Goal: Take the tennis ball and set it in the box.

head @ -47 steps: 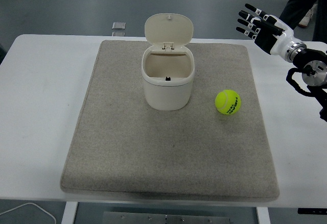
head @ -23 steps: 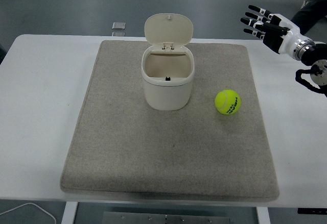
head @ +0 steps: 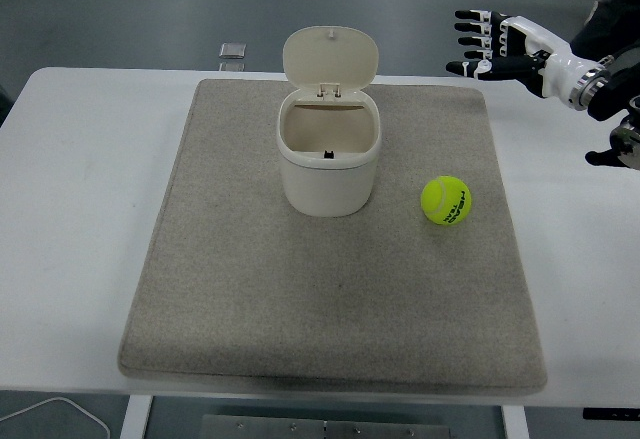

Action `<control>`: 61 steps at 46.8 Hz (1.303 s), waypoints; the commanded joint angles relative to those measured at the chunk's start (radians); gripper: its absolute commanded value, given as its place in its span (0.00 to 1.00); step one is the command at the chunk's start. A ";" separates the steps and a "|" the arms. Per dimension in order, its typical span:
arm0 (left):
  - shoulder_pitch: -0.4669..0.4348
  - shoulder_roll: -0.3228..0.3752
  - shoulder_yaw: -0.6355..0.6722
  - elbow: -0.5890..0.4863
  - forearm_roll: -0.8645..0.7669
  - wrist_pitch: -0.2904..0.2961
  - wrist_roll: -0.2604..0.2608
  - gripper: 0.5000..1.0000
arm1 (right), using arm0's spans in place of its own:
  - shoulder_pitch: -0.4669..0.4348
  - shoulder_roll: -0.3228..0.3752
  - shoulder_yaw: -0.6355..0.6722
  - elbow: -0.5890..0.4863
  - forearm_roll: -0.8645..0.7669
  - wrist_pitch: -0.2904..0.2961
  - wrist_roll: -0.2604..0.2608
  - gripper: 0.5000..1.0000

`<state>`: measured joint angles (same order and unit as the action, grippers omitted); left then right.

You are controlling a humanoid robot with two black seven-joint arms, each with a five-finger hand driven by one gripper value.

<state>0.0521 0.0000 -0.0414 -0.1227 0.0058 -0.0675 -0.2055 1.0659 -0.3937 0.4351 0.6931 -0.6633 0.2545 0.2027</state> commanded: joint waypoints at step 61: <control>0.000 0.000 0.000 0.000 -0.001 0.000 0.000 0.98 | 0.035 -0.225 -0.366 0.361 -0.622 -0.023 0.230 0.86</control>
<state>0.0524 0.0000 -0.0414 -0.1227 0.0052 -0.0675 -0.2055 1.1084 -0.6182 0.0710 1.0540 -1.2833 0.2390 0.4330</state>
